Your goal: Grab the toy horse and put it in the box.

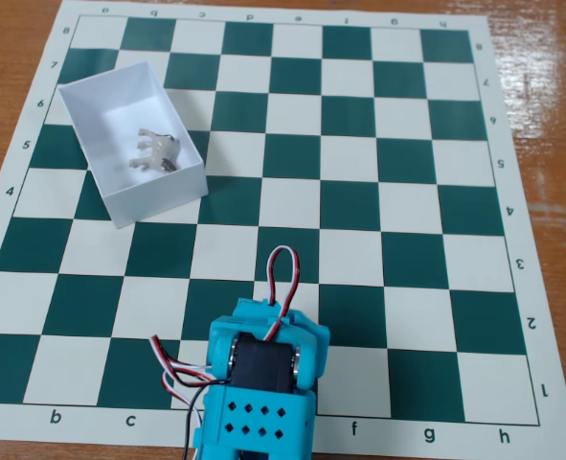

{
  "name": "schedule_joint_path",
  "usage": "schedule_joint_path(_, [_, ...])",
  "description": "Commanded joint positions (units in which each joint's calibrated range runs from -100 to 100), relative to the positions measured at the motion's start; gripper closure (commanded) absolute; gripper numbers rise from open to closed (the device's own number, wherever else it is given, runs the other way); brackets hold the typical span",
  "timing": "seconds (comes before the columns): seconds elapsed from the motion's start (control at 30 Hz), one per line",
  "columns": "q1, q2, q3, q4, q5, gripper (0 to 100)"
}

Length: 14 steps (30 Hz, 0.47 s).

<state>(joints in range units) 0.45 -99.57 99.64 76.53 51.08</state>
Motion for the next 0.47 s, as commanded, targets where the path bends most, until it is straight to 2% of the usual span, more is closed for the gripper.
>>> schedule_joint_path(0.0, [-1.09,-0.34,0.36,0.21,0.08,100])
schedule_joint_path(0.43, [-1.31,-0.34,0.36,0.21,0.13,100])
